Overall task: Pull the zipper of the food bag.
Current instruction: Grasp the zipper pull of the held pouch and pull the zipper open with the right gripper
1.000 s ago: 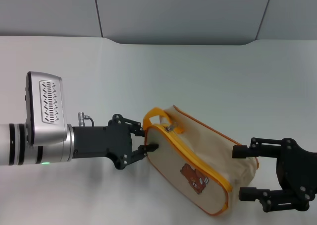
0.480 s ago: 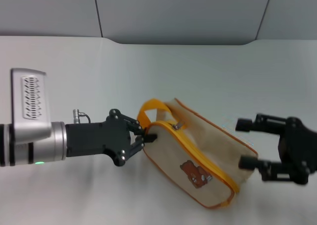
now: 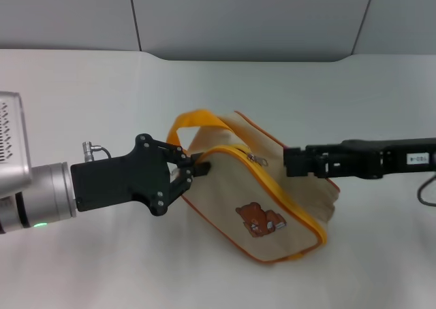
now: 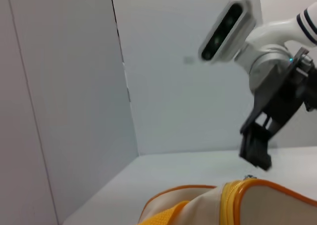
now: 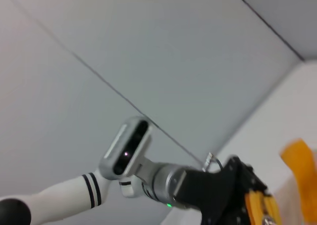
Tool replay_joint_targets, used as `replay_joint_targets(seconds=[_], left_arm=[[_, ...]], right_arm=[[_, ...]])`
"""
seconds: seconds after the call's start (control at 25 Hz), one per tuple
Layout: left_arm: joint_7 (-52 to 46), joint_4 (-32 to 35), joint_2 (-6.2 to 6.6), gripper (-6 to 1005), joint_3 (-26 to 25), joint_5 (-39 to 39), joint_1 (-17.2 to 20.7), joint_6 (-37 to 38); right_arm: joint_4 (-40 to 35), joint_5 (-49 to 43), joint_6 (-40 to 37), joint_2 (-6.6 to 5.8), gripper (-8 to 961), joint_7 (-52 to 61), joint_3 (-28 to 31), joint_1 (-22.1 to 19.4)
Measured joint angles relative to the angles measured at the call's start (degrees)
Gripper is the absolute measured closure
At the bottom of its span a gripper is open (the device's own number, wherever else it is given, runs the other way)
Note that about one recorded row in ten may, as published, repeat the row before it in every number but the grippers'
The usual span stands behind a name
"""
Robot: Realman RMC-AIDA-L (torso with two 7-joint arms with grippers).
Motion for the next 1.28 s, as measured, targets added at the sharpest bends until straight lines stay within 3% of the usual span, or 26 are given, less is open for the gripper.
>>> replay_joint_targets(seconds=[0.24, 0.84, 1.28], left_arm=[[2.1, -0.2, -0.03, 942, 0.0, -1.1, 0.8, 0.8], [3.2, -0.3, -0.01, 943, -0.1, -1.2, 0.5, 1.4], [3.7, -0.3, -0.01, 944, -0.2, -1.3, 0.6, 1.6]], right_arm=[[0.1, 0.0, 2.3, -0.1, 207, 11.1, -1.6, 1.1], [4.6, 0.0, 10.8, 0.78, 214, 17.0, -2.2, 2.7], [4.6, 0.2, 9.5, 1.23, 584, 18.4, -2.3, 2.9]])
